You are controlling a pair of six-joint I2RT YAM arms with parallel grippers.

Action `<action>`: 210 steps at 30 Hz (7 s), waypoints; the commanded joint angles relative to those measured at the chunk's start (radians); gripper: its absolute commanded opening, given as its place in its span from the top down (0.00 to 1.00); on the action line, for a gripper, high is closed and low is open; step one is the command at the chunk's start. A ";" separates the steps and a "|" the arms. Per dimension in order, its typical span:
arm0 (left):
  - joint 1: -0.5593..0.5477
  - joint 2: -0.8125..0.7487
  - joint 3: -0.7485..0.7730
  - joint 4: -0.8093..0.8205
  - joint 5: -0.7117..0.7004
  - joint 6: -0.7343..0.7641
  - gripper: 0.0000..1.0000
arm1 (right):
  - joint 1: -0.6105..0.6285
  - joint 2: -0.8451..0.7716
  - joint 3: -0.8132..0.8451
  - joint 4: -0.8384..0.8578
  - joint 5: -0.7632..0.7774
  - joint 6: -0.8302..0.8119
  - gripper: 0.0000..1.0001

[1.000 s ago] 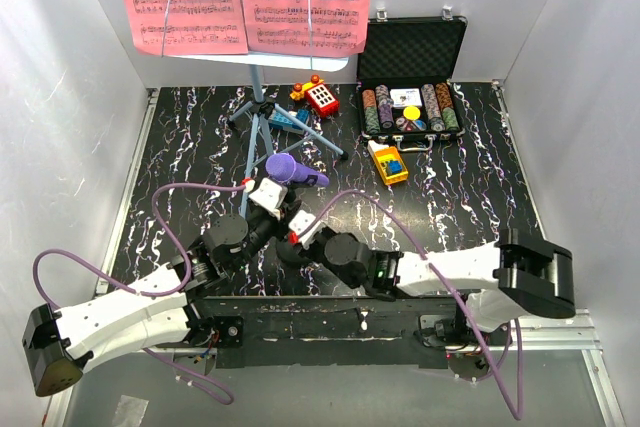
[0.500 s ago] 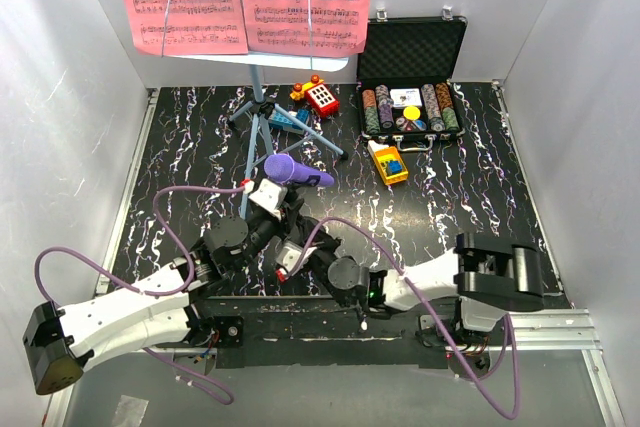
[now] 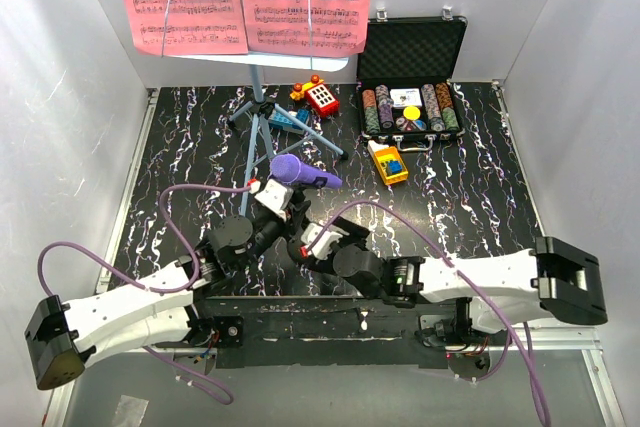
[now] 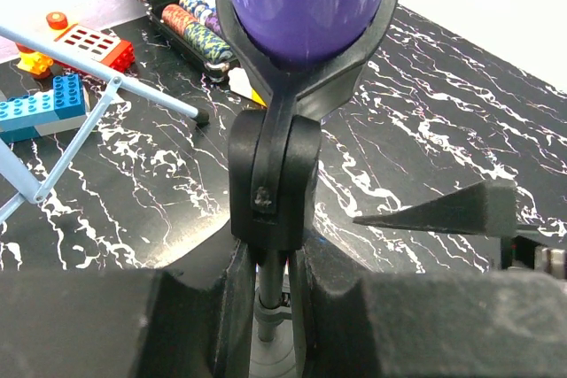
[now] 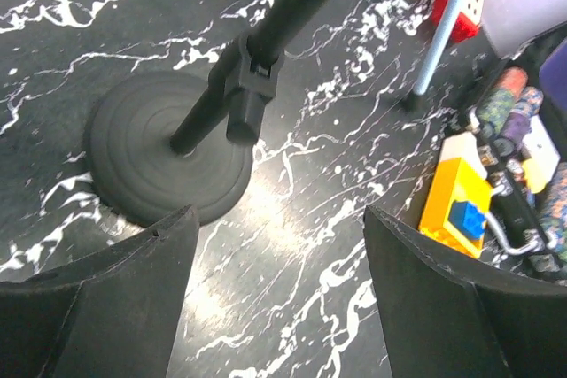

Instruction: Pack up the instrument practice props

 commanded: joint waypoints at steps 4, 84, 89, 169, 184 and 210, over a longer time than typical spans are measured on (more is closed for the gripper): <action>-0.006 0.038 0.029 -0.066 0.011 0.016 1.00 | -0.081 -0.239 -0.004 -0.242 -0.233 0.441 0.18; -0.108 0.213 0.054 0.016 -0.086 0.003 1.00 | -0.520 -0.180 -0.044 -0.013 -0.800 0.867 0.99; -0.108 0.227 0.051 0.034 -0.087 -0.001 1.00 | -0.454 -0.218 -0.029 -0.072 -0.619 0.714 0.99; -0.159 0.359 0.097 0.025 -0.096 0.026 1.00 | -0.715 -0.330 -0.144 -0.005 -1.150 1.014 0.95; -0.165 0.403 0.069 0.057 -0.102 -0.008 1.00 | -0.696 -0.436 -0.081 -0.228 -1.007 0.829 0.75; -0.167 0.256 -0.043 0.109 -0.081 -0.099 0.44 | -0.696 -0.672 -0.039 -0.536 -0.936 0.781 0.38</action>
